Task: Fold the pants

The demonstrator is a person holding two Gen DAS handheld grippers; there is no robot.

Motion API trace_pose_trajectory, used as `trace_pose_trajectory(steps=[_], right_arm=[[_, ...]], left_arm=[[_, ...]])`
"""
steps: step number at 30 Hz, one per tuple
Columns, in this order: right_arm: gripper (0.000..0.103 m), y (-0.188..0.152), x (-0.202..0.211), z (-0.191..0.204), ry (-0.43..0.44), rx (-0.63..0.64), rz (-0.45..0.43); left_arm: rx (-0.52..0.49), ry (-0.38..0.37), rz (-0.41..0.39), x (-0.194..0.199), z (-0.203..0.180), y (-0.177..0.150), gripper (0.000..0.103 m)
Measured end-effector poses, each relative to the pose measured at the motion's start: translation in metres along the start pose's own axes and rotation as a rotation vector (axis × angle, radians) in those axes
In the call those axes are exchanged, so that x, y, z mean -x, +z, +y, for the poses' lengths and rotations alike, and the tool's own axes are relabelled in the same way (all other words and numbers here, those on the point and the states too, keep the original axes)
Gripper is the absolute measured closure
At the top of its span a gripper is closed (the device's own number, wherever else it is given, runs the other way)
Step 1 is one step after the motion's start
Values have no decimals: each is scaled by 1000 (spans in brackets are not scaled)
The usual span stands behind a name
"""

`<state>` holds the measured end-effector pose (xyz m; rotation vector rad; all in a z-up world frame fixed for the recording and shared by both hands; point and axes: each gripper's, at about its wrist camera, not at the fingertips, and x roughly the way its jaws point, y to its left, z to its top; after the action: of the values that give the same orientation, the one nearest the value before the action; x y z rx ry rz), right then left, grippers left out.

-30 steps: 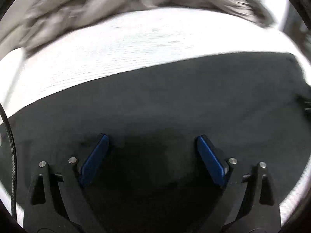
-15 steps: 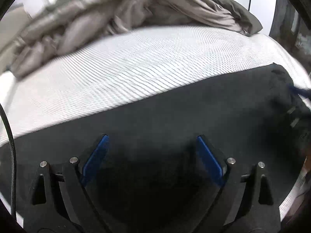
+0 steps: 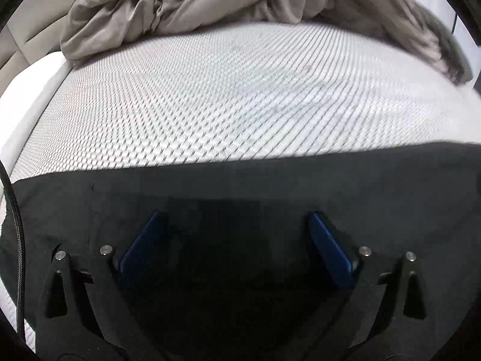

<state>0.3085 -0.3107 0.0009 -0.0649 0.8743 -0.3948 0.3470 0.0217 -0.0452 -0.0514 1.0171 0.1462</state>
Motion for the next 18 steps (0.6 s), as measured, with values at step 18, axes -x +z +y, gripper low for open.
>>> trace_pose_trajectory(steps=[18], right_arm=[[11, -22, 24, 118, 259, 288, 48]], left_arm=[[31, -14, 24, -15, 4, 4, 7]])
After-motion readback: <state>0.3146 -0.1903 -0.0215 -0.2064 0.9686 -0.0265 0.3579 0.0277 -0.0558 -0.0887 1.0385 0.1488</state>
